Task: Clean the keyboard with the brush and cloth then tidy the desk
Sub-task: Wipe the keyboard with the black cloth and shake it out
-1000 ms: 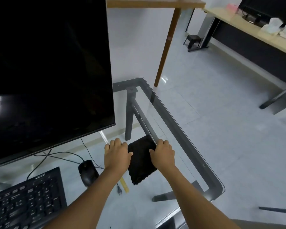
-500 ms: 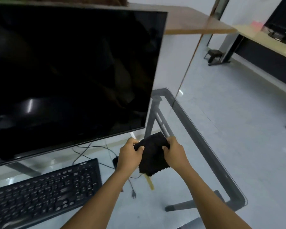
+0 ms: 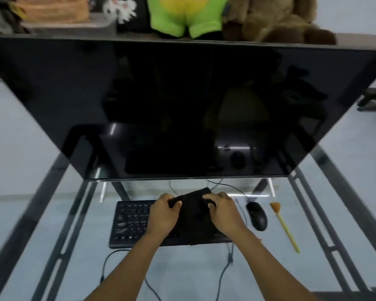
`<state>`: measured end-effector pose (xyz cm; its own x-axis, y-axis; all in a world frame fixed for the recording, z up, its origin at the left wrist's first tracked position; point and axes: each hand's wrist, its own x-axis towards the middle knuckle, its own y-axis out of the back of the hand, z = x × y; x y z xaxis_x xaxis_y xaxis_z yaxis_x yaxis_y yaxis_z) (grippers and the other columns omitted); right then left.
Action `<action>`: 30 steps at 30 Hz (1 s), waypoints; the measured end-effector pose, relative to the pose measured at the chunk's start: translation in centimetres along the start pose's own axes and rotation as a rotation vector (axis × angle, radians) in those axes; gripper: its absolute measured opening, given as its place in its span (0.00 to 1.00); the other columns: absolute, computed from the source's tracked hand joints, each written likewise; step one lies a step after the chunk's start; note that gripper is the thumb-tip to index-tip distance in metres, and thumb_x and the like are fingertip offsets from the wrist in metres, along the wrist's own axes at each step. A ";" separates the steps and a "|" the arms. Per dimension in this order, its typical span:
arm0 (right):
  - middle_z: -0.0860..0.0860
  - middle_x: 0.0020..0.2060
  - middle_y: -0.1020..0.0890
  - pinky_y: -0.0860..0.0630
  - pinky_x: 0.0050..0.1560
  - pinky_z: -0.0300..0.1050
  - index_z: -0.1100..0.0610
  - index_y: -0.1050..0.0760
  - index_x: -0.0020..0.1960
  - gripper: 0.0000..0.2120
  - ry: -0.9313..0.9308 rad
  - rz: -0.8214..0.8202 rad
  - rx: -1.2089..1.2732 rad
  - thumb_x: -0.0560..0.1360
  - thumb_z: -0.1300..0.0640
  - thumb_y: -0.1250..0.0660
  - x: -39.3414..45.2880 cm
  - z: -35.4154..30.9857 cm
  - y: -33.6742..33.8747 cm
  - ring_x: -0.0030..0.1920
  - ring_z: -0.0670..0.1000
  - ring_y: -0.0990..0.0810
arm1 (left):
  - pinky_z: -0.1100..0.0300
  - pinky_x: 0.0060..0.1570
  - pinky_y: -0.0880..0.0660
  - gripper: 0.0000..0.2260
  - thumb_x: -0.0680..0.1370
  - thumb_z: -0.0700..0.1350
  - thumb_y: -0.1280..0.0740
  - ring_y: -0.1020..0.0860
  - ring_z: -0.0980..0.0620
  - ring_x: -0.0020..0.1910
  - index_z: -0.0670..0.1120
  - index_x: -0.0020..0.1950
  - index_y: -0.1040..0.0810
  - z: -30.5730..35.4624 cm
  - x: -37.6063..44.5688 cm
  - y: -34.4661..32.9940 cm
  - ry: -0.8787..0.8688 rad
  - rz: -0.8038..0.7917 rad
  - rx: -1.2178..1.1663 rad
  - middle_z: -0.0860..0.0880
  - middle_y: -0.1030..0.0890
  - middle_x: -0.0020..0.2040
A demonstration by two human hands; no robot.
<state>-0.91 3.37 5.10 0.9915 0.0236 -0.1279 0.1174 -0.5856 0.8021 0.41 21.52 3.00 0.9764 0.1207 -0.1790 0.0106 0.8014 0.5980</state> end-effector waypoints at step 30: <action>0.48 0.52 0.26 0.31 0.47 0.48 0.45 0.25 0.62 0.17 0.397 0.117 -0.313 0.74 0.47 0.36 0.6 -9.3 -18.1 0.50 0.50 0.28 | 0.54 0.74 0.49 0.42 0.74 0.70 0.41 0.51 0.57 0.77 0.47 0.78 0.47 -20.0 1.3 10.5 -0.484 -0.146 0.377 0.53 0.49 0.79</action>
<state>-1.89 21.57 -4.06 0.9368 0.3133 0.1558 -0.0449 -0.3339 0.9415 -2.52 41.79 -6.58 0.9452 -0.3238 0.0413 0.1403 0.5171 0.8444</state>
